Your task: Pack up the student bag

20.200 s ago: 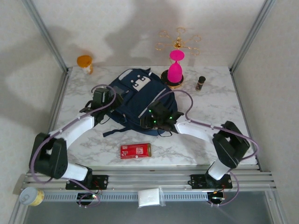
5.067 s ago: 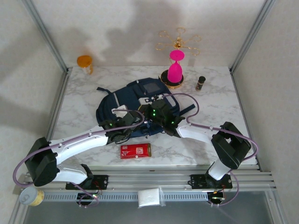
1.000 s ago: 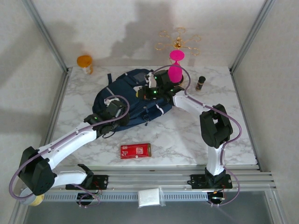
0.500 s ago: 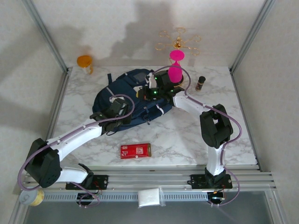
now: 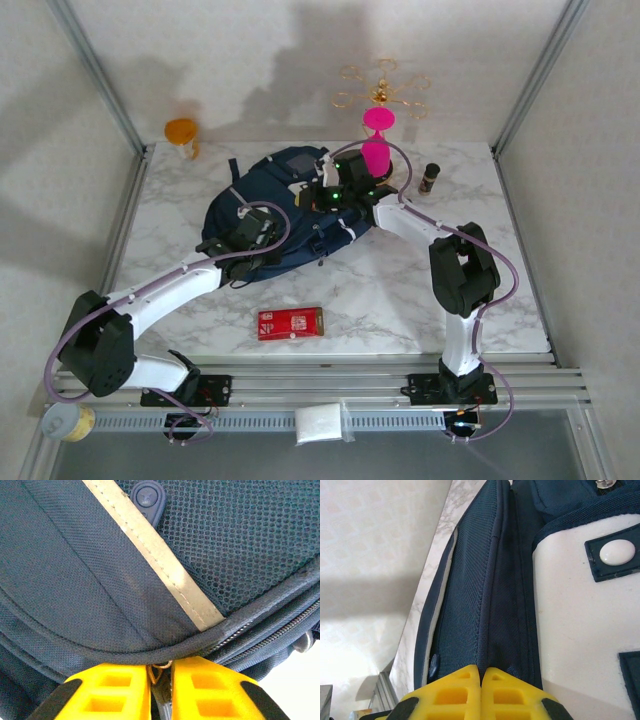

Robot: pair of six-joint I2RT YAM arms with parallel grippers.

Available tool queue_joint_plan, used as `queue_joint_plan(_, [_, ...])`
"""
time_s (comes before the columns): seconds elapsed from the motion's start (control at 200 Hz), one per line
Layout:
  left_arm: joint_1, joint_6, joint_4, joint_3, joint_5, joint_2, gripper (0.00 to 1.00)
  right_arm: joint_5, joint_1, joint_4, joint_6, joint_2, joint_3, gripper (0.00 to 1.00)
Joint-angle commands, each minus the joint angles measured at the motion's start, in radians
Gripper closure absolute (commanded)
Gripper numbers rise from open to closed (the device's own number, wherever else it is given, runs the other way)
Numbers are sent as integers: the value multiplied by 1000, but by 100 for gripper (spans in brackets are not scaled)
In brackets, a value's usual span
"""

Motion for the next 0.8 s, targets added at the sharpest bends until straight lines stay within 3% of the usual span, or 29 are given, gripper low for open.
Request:
queue_joint_plan(0.0, [2,14,73,-10,53,-25,87,-56,-1,107,21,-58,7,100])
queue_joint_plan(0.2, [2,24,40,-37,22,-65,100,-73,-16,101,19,-47,28,100])
queue_joint_plan(0.34, [-3,13,16,-59,49,-99,100,3,-41,56,15,-43,51,100])
queue_joint_plan(0.426, [-44,16,42,-72,108,-106,100,42,-26,33,-5,-24,96,100])
queue_joint_plan(0.606, [-155,-38,15,-19,69,-119,100,-72,-1,43,-21,73,217,100])
queue_joint_plan(0.706, [-208,-88,11,8,40,-103,100,22,33,-91,-113,129,339,100])
queue_joint_plan(0.796, [-235,-129,9,57,13,-31,100,65,9,-151,-90,169,384,98])
